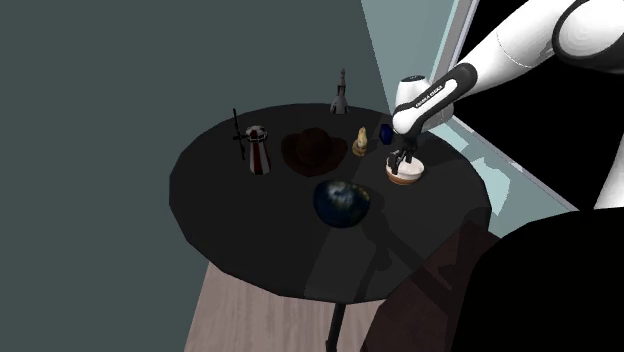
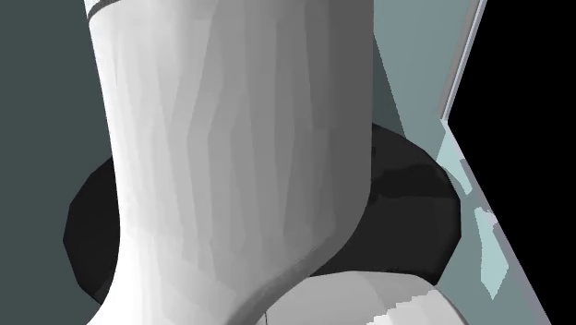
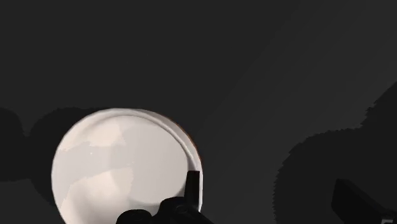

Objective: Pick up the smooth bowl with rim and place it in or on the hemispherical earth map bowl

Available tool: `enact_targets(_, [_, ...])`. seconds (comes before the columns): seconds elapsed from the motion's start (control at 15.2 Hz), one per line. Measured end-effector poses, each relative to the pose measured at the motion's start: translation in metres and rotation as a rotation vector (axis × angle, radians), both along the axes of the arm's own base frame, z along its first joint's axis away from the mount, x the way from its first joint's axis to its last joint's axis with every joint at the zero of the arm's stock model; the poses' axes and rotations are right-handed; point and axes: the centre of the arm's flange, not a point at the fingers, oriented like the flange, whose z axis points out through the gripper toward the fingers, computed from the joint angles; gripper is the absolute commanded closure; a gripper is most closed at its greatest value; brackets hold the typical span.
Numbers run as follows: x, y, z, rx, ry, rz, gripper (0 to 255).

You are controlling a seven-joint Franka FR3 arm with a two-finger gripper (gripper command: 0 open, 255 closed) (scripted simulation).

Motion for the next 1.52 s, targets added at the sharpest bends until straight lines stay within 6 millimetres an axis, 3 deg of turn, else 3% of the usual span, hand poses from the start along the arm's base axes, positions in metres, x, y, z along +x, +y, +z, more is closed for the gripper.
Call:
enact_targets(0.46, [0.042, -0.035, -0.051, -0.048, -0.012, 0.009, 0])
enact_targets(0.92, [0.044, -0.045, -0.086, -0.051, -0.013, 0.01, 0])
enact_targets(1.32, [0.044, -0.046, -0.09, -0.051, -0.013, 0.01, 0])
enact_targets(1.39, [0.044, -0.046, -0.09, -0.051, -0.013, 0.01, 255])
enact_targets(1.52, [0.044, -0.046, -0.09, -0.051, -0.013, 0.01, 255])
